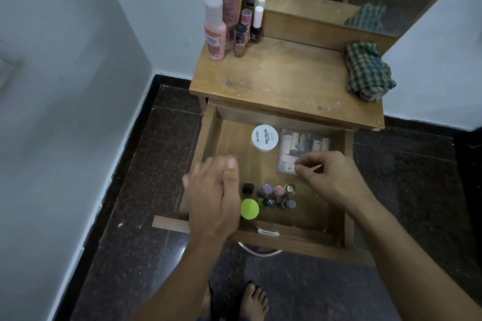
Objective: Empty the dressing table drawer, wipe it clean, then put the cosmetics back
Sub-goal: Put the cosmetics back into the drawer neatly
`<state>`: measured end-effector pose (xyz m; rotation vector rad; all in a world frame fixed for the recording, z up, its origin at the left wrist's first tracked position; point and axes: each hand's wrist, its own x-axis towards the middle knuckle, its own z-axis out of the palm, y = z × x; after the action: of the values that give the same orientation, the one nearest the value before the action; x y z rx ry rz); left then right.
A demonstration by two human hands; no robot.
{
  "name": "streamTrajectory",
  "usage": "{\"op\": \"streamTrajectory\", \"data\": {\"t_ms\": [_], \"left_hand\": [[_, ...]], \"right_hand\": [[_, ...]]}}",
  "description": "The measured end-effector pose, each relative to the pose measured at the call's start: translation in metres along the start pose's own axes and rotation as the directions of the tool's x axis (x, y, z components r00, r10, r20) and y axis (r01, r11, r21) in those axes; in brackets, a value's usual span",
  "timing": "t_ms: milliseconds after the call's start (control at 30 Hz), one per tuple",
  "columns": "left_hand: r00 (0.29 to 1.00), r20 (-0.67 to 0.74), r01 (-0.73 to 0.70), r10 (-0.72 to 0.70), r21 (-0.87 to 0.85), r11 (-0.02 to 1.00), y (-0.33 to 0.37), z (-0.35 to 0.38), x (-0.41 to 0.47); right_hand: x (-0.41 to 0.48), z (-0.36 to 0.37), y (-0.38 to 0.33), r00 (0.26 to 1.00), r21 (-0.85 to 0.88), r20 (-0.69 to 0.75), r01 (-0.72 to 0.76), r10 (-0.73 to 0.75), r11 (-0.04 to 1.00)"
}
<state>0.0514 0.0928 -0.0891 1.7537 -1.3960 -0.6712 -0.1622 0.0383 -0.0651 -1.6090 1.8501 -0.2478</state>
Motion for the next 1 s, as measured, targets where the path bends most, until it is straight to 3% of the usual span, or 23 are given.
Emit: {"op": "streamTrajectory", "data": {"t_ms": [200,367,567,700,1000], "left_hand": [[1.0,-0.01,-0.027,0.027,0.019,0.999,-0.002,0.001,0.0],[1.0,-0.008,-0.027,0.027,0.014,1.0,-0.002,0.001,0.001],[0.999,-0.024,-0.021,0.021,0.015,1.0,0.001,0.0,0.003],[0.999,-0.03,-0.026,0.026,0.019,0.999,0.001,0.0,0.004],[0.999,0.021,-0.025,0.025,0.011,1.0,-0.001,0.001,0.004]], "right_hand": [[0.042,-0.019,-0.06,0.942,0.163,-0.315,0.169,-0.111,0.972],[0.098,-0.031,-0.134,0.839,0.06,-0.494,0.293,-0.227,0.954],[0.137,-0.019,-0.182,0.785,-0.127,-0.491,0.365,-0.378,0.922],[0.151,-0.011,-0.183,0.769,-0.225,-0.493,0.339,-0.407,0.914],[0.139,-0.009,-0.187,0.768,-0.241,-0.484,0.344,-0.42,0.907]]}}
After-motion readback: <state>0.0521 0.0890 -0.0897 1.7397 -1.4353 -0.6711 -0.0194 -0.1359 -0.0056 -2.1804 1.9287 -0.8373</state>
